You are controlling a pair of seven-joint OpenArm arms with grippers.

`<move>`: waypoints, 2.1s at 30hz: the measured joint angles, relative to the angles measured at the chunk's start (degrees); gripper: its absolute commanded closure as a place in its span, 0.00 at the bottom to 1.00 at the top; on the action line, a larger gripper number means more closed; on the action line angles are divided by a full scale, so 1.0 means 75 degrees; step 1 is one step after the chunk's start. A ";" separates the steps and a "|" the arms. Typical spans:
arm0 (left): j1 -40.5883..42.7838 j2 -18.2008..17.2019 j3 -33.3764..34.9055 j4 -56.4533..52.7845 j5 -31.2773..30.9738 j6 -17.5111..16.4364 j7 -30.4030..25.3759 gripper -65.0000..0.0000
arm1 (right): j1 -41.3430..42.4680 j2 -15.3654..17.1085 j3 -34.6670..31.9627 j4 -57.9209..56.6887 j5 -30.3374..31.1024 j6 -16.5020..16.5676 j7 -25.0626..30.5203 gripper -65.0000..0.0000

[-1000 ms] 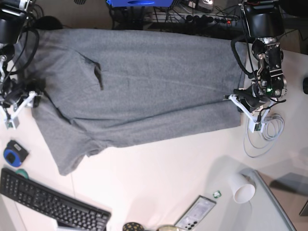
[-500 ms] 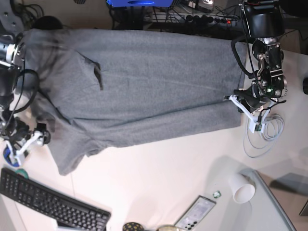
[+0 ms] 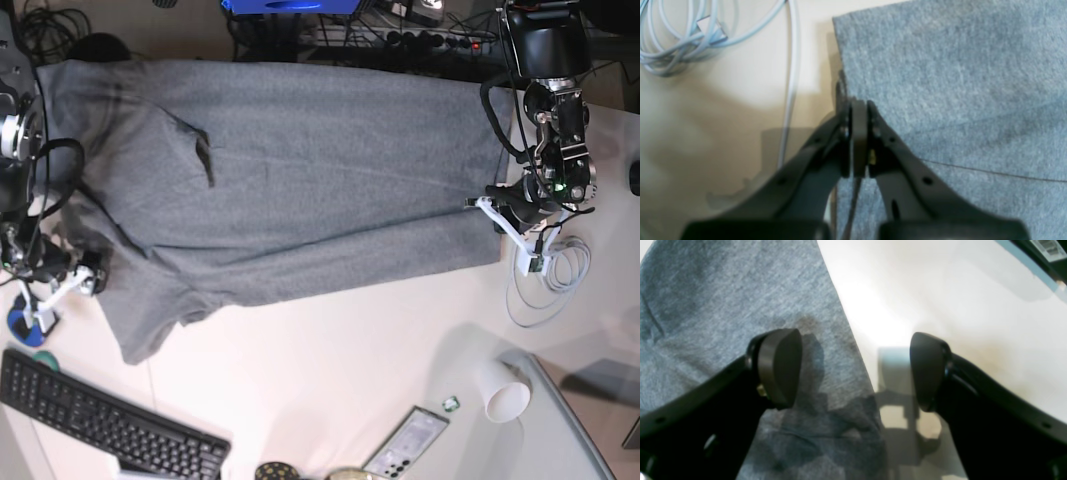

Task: Layout the t-shirt on the table in an organized manner, then fold the t-shirt properly
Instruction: 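Pull the held side edge outward with the right gripper to straighten it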

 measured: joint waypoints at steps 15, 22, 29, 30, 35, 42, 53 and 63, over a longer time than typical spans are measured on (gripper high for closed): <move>-0.0029 -0.0012 0.0000 0.0000 0.0000 0.0000 0.0000 1.00 | 0.0015 -0.0166 -0.0017 0.0023 0.0052 0.0006 0.0023 0.57; -0.0044 -0.0012 0.0000 0.0000 0.0000 0.0000 0.0003 1.00 | -0.0003 -0.0181 -0.0017 0.0023 0.0052 0.0009 -0.0041 0.83; -0.0044 -0.0012 0.0000 0.0000 0.0000 0.0000 0.0003 1.00 | -0.0003 -0.0254 -0.0015 0.0023 0.0052 0.0006 -0.0029 0.88; -0.0044 -0.0009 0.0000 0.0000 0.0000 0.0000 0.0000 1.00 | -0.0003 -0.0280 -0.0015 0.0023 0.0055 0.0006 -0.0035 0.93; -0.0041 -0.0012 0.0000 0.0000 0.0000 0.0000 0.0003 1.00 | -0.0003 -0.0373 -0.0015 0.0058 0.0055 0.0009 -0.0017 1.00; -0.0041 -0.0012 0.0000 0.0000 0.0003 0.0000 0.0000 1.00 | -0.0329 -0.0396 -0.0041 0.0956 -0.0009 0.0006 -0.0361 1.00; -0.0041 -0.0012 0.0000 0.0000 0.0000 0.0000 0.0003 1.00 | -0.1285 -0.0405 0.0009 0.3555 -0.0029 0.0003 -0.1454 1.00; -0.0041 -0.0012 0.0000 0.0000 0.0000 0.0000 0.0003 1.00 | -0.1524 -0.0402 0.0009 0.4319 0.0000 0.0003 -0.1696 1.00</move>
